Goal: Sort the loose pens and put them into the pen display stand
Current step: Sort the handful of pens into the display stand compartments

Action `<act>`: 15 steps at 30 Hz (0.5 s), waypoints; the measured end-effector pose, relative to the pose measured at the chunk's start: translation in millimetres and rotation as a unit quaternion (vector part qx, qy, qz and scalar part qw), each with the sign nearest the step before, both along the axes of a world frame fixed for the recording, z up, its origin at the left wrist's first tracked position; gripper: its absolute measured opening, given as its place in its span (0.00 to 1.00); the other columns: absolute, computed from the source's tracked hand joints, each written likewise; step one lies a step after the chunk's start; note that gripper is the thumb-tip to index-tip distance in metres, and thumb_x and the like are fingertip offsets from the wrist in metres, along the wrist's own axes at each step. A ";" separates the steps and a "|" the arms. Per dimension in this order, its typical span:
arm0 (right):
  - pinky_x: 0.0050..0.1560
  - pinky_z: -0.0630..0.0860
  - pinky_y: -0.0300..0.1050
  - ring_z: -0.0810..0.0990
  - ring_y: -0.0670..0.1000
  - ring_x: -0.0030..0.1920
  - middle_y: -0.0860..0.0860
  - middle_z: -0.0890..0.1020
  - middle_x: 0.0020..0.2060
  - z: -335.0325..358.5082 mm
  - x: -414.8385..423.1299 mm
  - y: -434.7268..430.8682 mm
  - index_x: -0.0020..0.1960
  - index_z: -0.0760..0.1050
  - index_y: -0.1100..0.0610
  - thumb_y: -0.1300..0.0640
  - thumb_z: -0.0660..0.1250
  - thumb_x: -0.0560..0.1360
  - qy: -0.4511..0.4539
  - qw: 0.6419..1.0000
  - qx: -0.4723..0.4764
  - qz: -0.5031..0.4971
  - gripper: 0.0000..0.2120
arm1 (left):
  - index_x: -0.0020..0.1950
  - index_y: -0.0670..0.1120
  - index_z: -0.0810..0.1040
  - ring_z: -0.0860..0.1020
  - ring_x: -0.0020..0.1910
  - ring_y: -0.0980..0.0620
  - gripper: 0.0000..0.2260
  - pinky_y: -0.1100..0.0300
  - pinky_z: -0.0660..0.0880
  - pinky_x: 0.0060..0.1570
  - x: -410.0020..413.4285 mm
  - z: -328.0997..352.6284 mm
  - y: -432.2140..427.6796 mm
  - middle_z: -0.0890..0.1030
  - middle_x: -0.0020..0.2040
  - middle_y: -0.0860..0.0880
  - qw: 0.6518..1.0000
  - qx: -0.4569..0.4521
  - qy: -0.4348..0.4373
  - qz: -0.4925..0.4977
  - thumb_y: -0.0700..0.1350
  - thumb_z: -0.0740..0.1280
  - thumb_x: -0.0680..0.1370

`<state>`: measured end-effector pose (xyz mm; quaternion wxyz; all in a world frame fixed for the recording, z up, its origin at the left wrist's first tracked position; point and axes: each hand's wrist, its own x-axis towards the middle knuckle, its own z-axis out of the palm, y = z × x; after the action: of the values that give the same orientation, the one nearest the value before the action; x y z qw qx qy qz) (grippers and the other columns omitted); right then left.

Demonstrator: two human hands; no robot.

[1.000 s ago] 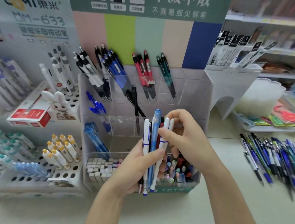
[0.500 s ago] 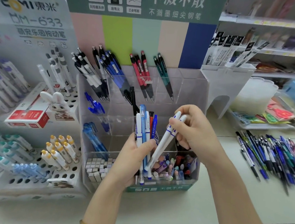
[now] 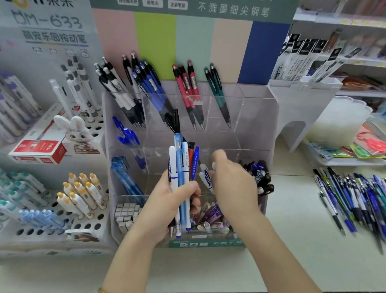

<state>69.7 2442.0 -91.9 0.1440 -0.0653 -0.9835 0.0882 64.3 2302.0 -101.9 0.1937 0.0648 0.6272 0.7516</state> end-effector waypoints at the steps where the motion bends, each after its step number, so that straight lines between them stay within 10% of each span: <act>1: 0.27 0.57 0.44 0.70 0.54 0.38 0.51 0.74 0.39 -3.6 0.7 -1.9 0.51 0.60 0.55 0.62 0.60 0.79 -0.027 1.000 -0.002 0.008 0.08 | 0.55 0.45 0.71 0.77 0.34 0.51 0.07 0.55 0.77 0.36 0.4 -0.6 -0.6 0.78 0.37 0.47 1.000 0.011 -0.001 -0.004 0.36 0.64 0.79; 9: 0.49 0.75 0.50 0.77 0.54 0.52 0.53 0.77 0.55 9.3 9.2 6.6 0.64 0.68 0.55 0.52 0.59 0.80 -0.014 0.991 -0.134 0.019 0.14 | 0.51 0.46 0.70 0.71 0.28 0.52 0.08 0.59 0.72 0.28 2.6 -0.2 -1.5 0.73 0.31 0.49 0.998 0.047 0.000 -0.041 0.34 0.64 0.78; 15: 0.44 0.72 0.33 0.74 0.40 0.40 0.42 0.72 0.41 33.8 9.3 -7.0 0.66 0.72 0.49 0.53 0.66 0.76 0.069 0.924 -0.359 0.113 0.18 | 0.59 0.43 0.71 0.70 0.29 0.51 0.14 0.58 0.70 0.28 2.6 0.6 3.9 0.74 0.34 0.49 0.994 0.083 0.004 -0.066 0.39 0.68 0.75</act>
<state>79.1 2435.0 -58.1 0.1672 0.0054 -0.8745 0.4552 66.9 2306.0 -101.3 0.2342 0.1246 0.5573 0.7868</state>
